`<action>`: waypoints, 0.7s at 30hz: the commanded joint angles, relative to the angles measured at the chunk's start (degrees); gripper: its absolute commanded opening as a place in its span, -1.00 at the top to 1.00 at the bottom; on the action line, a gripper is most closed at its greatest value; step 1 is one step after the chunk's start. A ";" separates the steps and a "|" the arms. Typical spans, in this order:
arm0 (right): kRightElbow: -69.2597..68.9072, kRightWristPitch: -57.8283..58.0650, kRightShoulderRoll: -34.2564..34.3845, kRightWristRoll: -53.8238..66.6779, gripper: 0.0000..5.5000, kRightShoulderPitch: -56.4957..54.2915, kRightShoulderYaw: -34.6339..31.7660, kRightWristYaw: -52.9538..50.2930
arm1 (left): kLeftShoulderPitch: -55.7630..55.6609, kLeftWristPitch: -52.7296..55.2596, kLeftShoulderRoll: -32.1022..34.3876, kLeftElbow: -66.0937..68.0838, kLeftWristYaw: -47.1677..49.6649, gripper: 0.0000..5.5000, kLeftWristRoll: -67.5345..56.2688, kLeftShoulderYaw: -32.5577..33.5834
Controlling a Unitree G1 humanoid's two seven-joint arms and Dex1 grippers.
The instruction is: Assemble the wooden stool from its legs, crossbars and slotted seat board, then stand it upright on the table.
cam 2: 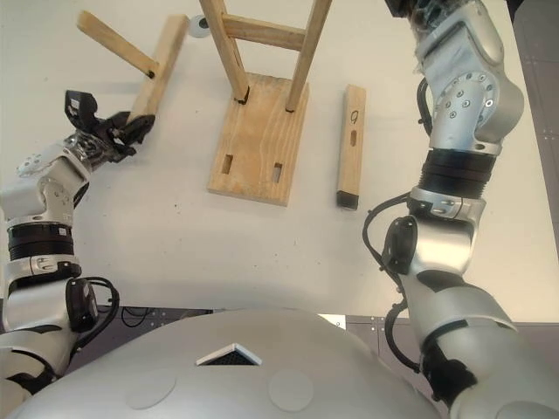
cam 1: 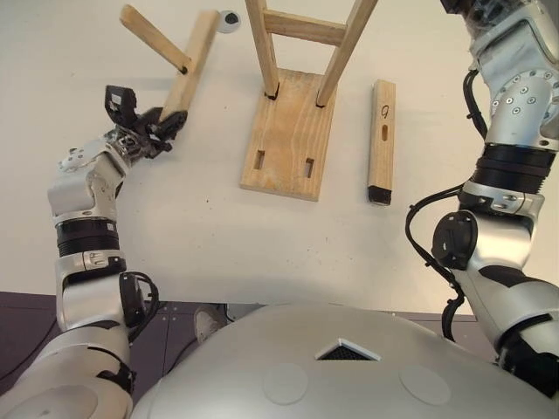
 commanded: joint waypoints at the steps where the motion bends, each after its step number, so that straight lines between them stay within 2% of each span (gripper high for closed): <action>1: 1.57 3.64 -0.46 5.60 0.77 -2.57 -3.39 1.60 | -6.09 3.43 -0.34 -6.89 2.64 0.27 -6.07 4.97; 5: 4.33 9.46 -2.40 13.24 0.53 -6.51 -6.84 5.79 | -12.38 10.31 -0.58 -14.58 5.20 0.27 -14.13 7.85; 13: 8.11 18.45 -4.96 22.93 0.10 -13.22 -8.87 14.26 | -25.22 25.60 0.53 -24.60 9.89 0.27 -30.54 10.00; 21: 9.31 22.00 -3.73 29.46 -0.38 -14.54 -11.26 14.57 | -32.28 31.20 -7.87 -27.41 18.26 0.27 -46.67 10.00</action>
